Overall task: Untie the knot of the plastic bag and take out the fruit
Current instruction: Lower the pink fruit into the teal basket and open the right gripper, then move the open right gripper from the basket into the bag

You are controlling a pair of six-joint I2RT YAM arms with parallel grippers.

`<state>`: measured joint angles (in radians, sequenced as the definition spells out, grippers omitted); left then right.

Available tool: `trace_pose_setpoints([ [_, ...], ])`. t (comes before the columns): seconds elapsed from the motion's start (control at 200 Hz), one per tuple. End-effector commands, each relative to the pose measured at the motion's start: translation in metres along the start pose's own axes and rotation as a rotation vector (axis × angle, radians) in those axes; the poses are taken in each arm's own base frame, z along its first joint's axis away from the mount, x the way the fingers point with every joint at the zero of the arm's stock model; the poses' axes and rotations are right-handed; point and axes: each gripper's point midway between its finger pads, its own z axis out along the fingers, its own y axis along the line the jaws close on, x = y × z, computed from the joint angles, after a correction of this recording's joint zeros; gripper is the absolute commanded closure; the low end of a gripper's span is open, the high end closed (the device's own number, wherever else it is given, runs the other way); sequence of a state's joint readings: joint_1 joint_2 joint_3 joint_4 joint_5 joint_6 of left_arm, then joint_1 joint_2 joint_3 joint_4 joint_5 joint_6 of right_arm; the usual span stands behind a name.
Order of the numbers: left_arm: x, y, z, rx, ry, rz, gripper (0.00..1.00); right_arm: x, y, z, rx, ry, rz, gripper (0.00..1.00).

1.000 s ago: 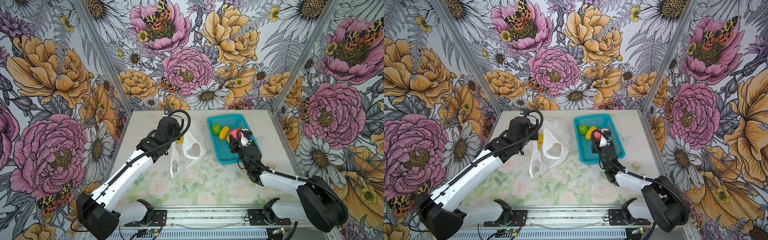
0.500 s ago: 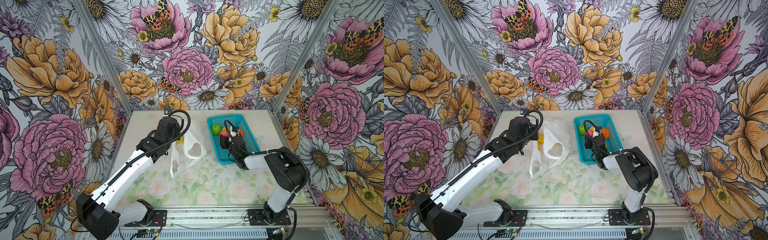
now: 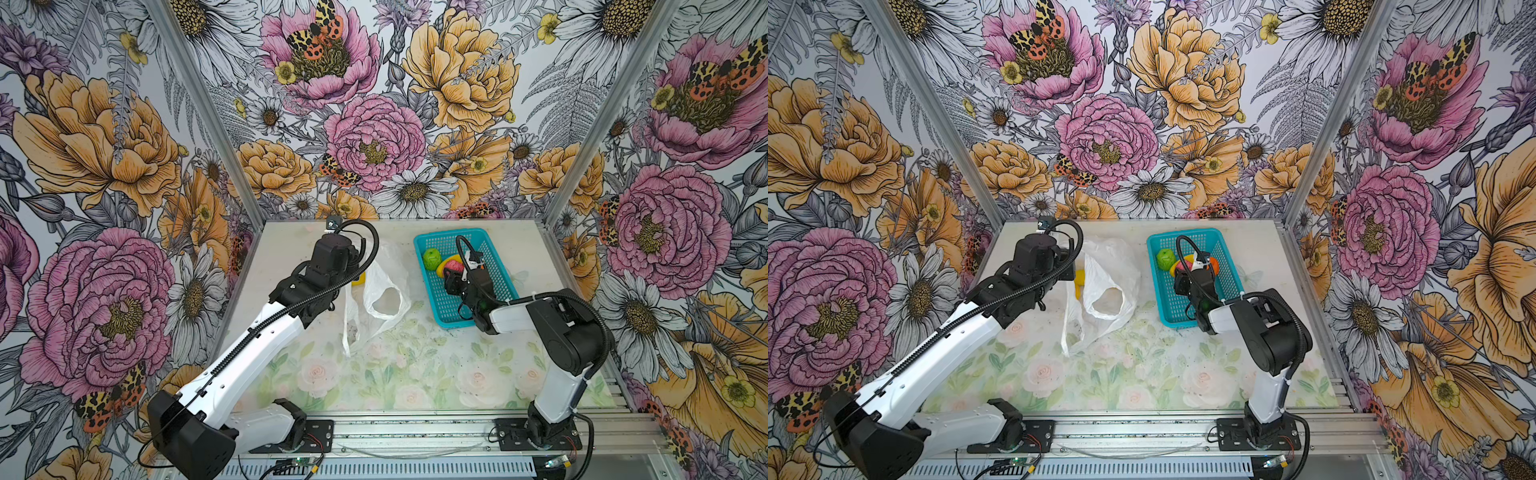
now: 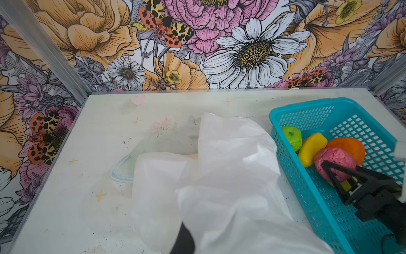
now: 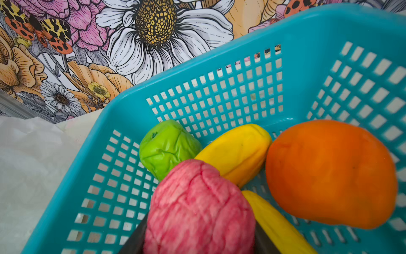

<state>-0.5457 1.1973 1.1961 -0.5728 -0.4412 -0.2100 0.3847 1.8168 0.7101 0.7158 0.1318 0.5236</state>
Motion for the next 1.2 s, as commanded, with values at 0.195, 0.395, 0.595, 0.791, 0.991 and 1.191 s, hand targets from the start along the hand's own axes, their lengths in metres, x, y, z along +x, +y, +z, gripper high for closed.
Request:
trace_pose_setpoints([
  [0.195, -0.003, 0.002, -0.004, -0.002, -0.025, -0.019, 1.00, -0.005, 0.010, 0.008, -0.031, 0.008, -0.018, 0.44],
  [0.395, 0.001, -0.002, 0.002, 0.002, -0.004, -0.004, 1.00, -0.008, 0.016, -0.002, -0.064, -0.023, -0.027, 0.25],
  [0.595, -0.007, 0.001, -0.007, 0.001, -0.033, -0.015, 1.00, -0.020, 0.025, -0.017, -0.086, -0.054, -0.050, 0.21],
  [0.791, -0.004, -0.001, -0.004, 0.004, -0.032, -0.017, 1.00, -0.026, 0.036, -0.034, -0.136, -0.090, -0.071, 0.29],
  [0.991, -0.006, -0.001, -0.006, 0.008, -0.036, -0.008, 1.00, -0.046, 0.070, -0.069, -0.229, -0.148, -0.131, 0.34],
  [1.191, -0.007, 0.000, -0.008, 0.010, -0.045, -0.023, 1.00, -0.057, 0.126, -0.141, -0.341, -0.290, -0.326, 0.38],
])
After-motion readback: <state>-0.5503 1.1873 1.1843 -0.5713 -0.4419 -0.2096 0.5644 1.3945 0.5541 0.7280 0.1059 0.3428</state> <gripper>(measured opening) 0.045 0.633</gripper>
